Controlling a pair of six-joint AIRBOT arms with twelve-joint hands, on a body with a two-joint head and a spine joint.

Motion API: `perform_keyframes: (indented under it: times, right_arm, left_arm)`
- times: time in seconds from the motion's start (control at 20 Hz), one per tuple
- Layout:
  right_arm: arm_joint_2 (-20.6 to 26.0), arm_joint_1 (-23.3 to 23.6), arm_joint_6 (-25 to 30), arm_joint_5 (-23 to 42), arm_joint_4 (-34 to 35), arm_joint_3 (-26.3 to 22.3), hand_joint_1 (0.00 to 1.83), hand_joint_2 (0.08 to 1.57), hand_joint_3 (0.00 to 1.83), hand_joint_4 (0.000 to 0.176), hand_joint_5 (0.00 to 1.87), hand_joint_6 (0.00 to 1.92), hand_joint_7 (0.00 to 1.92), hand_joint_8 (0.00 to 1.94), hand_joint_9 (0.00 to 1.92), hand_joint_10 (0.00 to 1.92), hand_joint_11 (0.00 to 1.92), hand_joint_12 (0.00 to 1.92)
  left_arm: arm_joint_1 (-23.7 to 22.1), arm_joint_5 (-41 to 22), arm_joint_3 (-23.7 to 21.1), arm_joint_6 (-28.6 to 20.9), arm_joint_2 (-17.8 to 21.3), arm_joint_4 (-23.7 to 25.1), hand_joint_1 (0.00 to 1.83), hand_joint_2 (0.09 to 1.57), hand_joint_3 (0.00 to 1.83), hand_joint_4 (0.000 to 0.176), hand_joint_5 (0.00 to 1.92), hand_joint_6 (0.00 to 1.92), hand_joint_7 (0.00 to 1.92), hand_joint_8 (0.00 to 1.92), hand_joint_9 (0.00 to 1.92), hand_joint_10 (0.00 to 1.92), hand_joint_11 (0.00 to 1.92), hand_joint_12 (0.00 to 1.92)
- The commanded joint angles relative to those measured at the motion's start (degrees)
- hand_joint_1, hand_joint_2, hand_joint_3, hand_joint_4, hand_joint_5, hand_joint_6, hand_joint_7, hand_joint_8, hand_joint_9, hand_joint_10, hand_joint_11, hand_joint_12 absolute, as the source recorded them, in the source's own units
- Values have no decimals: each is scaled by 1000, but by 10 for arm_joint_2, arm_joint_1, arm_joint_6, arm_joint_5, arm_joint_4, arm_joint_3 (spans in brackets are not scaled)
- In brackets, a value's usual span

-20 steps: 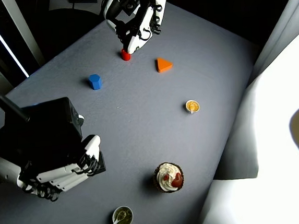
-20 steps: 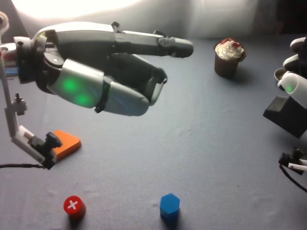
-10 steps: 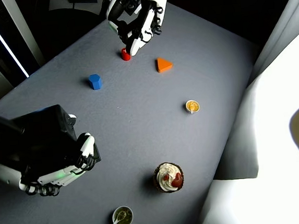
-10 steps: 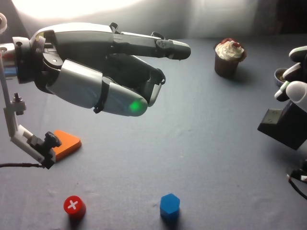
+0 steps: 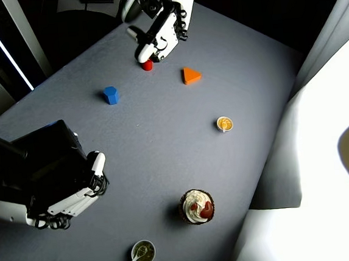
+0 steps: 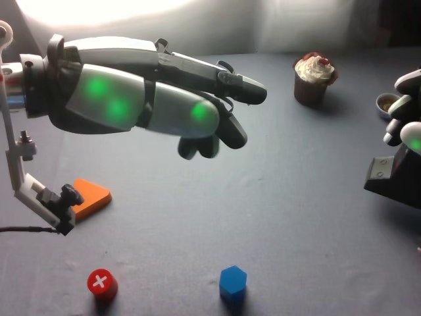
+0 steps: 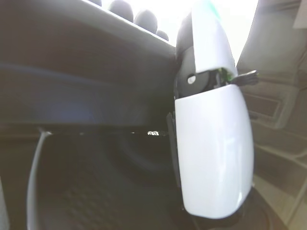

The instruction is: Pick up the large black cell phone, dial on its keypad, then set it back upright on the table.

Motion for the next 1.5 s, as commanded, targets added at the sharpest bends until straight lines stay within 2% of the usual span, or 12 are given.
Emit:
perform_keyframes:
  times: [0.0, 0.2, 0.25, 0.35, 0.5, 0.55, 0.65, 0.95, 1.0, 1.05, 1.15, 1.45]
  right_arm:
    - [4, -1, 14, 82, -1, 7, 1383, 1099, 0, 0, 871, 1044, 1036, 770, 1047, 1109, 1002, 1050]
    - [-11, -11, 15, 100, -1, 30, 1380, 1109, 0, 0, 865, 1056, 1015, 808, 1016, 1162, 972, 1062]
    - [-14, -11, 15, 101, -1, 31, 1469, 1095, 1, 0, 878, 980, 1018, 751, 1030, 1017, 895, 1445]
    - [-19, -14, 15, 103, 2, 32, 1474, 1083, 0, 0, 903, 949, 1050, 690, 1062, 953, 909, 1444]
    - [-23, -18, 15, 107, 2, 28, 1494, 1077, 0, 0, 910, 918, 1072, 635, 1083, 910, 889, 1516]
    - [-23, -19, 15, 108, 2, 28, 1410, 1078, 3, 0, 904, 985, 1095, 643, 1085, 1019, 960, 1200]
    - [-25, -21, 15, 108, 0, 29, 1492, 1068, 0, 0, 921, 901, 1110, 574, 1104, 874, 902, 1489]
    - [-27, -30, 15, 113, -17, 41, 1496, 1066, 0, 0, 933, 885, 1112, 575, 1107, 859, 903, 1496]
    - [-28, -32, 15, 116, -18, 43, 1413, 1066, 2, 0, 943, 931, 1124, 600, 1098, 988, 963, 1199]
    - [-29, -35, 15, 119, -18, 44, 1480, 1059, 0, 0, 958, 869, 1120, 565, 1116, 859, 936, 1407]
    - [-31, -38, 15, 122, -18, 44, 1393, 1073, 0, 0, 953, 954, 1088, 673, 1086, 1016, 1007, 1067]
    - [-34, -49, 15, 127, -18, 38, 1387, 1080, 0, 0, 957, 977, 1053, 710, 1069, 1047, 1031, 1014]
  left_arm:
    - [-10, -33, -1, -7, 1, -38, 389, 1270, 1, 0, 396, 0, 775, 164, 581, 893, 342, 1539]
    - [-10, -32, -1, -8, -2, -39, 170, 1283, 1, 0, 382, 0, 640, 1, 560, 325, 206, 1191]
    - [-10, -32, -1, -8, -2, -40, 186, 1271, 0, 0, 392, 0, 584, 0, 544, 194, 138, 1124]
    - [-10, -31, -1, -8, -2, -44, 78, 1279, 0, 0, 373, 0, 489, 0, 498, 44, 49, 997]
    - [-10, -30, -1, -4, -3, -48, 14, 1270, 0, 0, 353, 0, 439, 0, 446, 4, 16, 964]
    - [-10, -30, -1, -2, -3, -48, 11, 1266, 0, 0, 342, 0, 416, 0, 424, 0, 3, 942]
    - [-10, -30, 0, 5, -3, -53, 0, 1268, 0, 0, 324, 2, 406, 1, 415, 0, 0, 901]
    - [-10, -29, 0, 4, -3, -53, 0, 1270, 1, 0, 342, 1, 440, 4, 438, 5, 0, 930]
    - [-10, -29, 0, 4, -3, -53, 0, 1271, 1, 0, 352, 3, 462, 8, 457, 10, 0, 949]
    - [-10, -29, 0, 4, -3, -53, 0, 1271, 0, 0, 355, 4, 474, 11, 468, 13, 0, 954]
    - [-10, -29, 0, 3, -3, -53, 3, 1271, 0, 0, 358, 2, 484, 5, 474, 8, 0, 991]
    - [-10, -28, 0, 0, -4, -53, 0, 1277, 1, 0, 339, 4, 481, 6, 482, 8, 0, 994]
